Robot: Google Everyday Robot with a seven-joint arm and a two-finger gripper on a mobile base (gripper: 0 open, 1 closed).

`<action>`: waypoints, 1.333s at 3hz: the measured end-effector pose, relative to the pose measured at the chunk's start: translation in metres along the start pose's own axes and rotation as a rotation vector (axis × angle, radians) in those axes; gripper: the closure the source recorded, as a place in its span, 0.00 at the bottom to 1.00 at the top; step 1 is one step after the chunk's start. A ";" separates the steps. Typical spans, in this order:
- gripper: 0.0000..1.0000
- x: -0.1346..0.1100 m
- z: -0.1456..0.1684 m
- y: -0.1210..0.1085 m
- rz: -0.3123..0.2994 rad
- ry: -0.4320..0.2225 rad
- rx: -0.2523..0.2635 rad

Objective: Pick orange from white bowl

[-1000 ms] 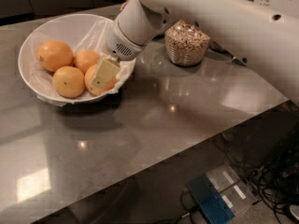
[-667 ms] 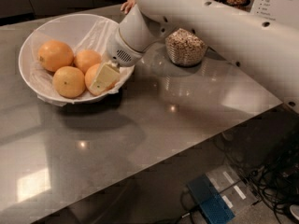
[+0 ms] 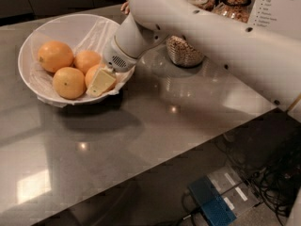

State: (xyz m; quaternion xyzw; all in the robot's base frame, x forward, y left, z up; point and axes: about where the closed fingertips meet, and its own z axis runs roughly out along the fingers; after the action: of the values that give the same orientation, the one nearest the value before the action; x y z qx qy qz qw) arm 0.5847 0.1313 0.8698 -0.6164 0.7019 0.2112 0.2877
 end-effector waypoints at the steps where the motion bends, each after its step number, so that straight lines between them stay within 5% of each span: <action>1: 0.47 -0.001 0.008 0.001 0.008 0.003 -0.009; 3: 0.94 -0.001 0.008 0.001 0.008 0.003 -0.009; 4: 1.00 0.000 0.005 0.001 0.012 -0.030 -0.030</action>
Offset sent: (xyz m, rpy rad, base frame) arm 0.0007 0.0058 -0.0055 -0.0016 0.0123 0.0002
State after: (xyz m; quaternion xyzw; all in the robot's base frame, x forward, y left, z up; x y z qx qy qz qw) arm 0.5846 0.1346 0.8666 -0.6132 0.6979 0.2326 0.2879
